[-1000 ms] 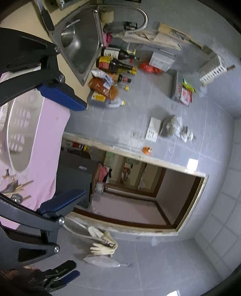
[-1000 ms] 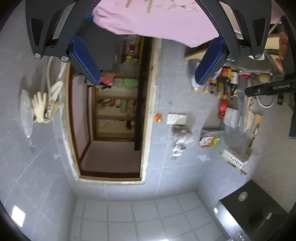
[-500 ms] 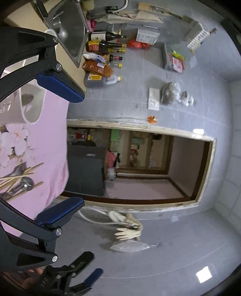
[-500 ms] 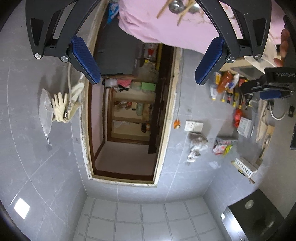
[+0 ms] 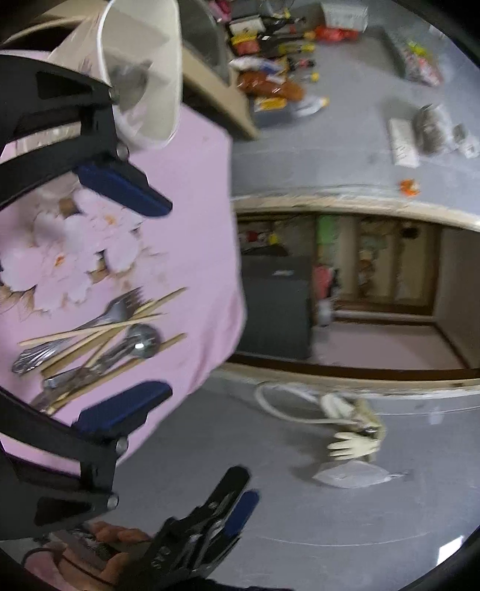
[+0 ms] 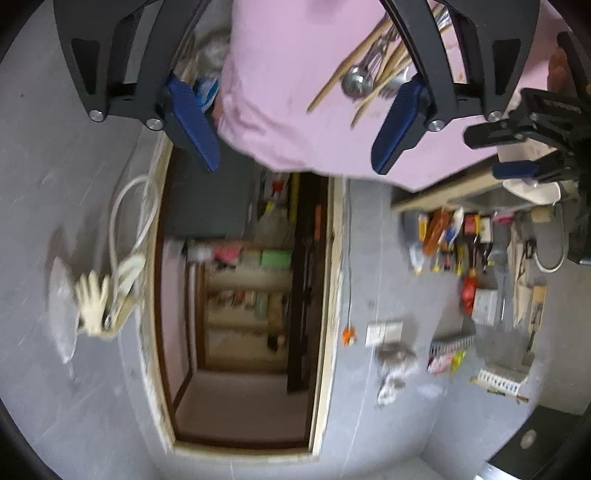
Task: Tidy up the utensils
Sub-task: 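Grasp a silver fork with the left tool while the right tool grasps a wooden chopstick, then lift the fork with the left tool while the right tool lifts the chopstick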
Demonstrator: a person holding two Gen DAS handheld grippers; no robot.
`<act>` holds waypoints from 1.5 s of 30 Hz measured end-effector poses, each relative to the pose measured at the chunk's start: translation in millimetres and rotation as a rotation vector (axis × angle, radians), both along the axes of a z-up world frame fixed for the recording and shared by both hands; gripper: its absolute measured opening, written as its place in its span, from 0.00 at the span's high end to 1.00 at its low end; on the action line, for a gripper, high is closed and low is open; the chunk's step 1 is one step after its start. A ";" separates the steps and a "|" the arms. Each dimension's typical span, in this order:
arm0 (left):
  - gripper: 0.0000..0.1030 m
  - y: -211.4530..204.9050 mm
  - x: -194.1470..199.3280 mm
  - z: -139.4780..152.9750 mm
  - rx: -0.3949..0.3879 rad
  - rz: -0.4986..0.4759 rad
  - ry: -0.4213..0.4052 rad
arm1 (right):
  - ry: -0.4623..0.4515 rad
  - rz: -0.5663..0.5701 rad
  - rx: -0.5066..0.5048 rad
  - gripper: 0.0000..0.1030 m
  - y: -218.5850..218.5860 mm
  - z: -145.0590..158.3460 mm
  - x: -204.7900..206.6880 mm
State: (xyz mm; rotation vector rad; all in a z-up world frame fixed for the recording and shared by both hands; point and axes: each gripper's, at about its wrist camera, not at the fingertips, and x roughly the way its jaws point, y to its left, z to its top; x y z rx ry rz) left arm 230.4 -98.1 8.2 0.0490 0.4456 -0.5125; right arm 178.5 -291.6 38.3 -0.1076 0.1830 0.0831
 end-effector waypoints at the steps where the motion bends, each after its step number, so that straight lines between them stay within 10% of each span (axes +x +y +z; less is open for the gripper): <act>1: 0.32 -4.0 4.9 -6.3 0.017 -0.011 0.036 | 0.023 0.005 0.001 0.33 -0.2 -2.3 3.8; 10: 0.71 -27.7 41.8 -46.5 0.118 -0.051 0.274 | 0.330 0.069 0.013 0.68 1.7 -36.5 52.2; 22: 0.85 -25.0 86.4 -71.9 0.075 -0.074 0.504 | 0.638 0.166 0.077 0.80 3.9 -74.1 95.0; 38: 0.99 -31.3 96.3 -68.8 0.056 -0.075 0.527 | 0.830 0.145 0.000 0.80 27.5 -95.0 131.8; 45: 1.00 -29.7 79.5 -59.4 0.044 -0.080 0.469 | 0.832 0.114 0.130 0.95 15.1 -91.7 129.0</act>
